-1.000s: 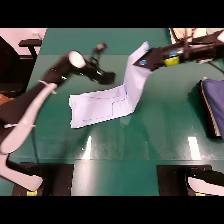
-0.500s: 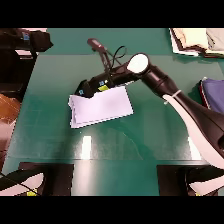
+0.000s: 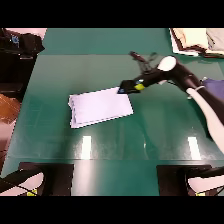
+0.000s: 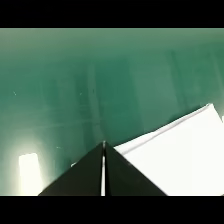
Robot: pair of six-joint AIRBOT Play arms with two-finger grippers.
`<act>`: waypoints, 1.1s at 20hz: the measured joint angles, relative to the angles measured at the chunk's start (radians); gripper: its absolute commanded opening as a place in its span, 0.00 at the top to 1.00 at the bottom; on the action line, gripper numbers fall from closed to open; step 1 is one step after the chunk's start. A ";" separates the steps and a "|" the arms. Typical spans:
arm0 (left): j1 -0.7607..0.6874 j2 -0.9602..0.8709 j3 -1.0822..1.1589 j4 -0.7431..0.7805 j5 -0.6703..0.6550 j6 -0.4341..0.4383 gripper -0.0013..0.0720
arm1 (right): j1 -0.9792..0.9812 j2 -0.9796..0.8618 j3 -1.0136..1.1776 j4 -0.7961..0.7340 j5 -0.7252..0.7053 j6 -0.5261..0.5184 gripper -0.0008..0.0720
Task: Fold the shirts.
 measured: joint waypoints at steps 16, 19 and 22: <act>0.002 0.001 -0.033 -0.072 0.018 0.000 0.95 | 0.025 -0.331 0.109 0.212 0.031 0.011 0.97; -0.014 0.001 -0.033 -0.097 0.016 0.000 0.95 | 0.042 -0.359 0.190 0.237 0.036 -0.020 0.97; -0.072 0.001 -0.033 -0.108 0.018 0.000 0.95 | -0.009 -0.345 0.266 0.247 0.047 -0.034 0.97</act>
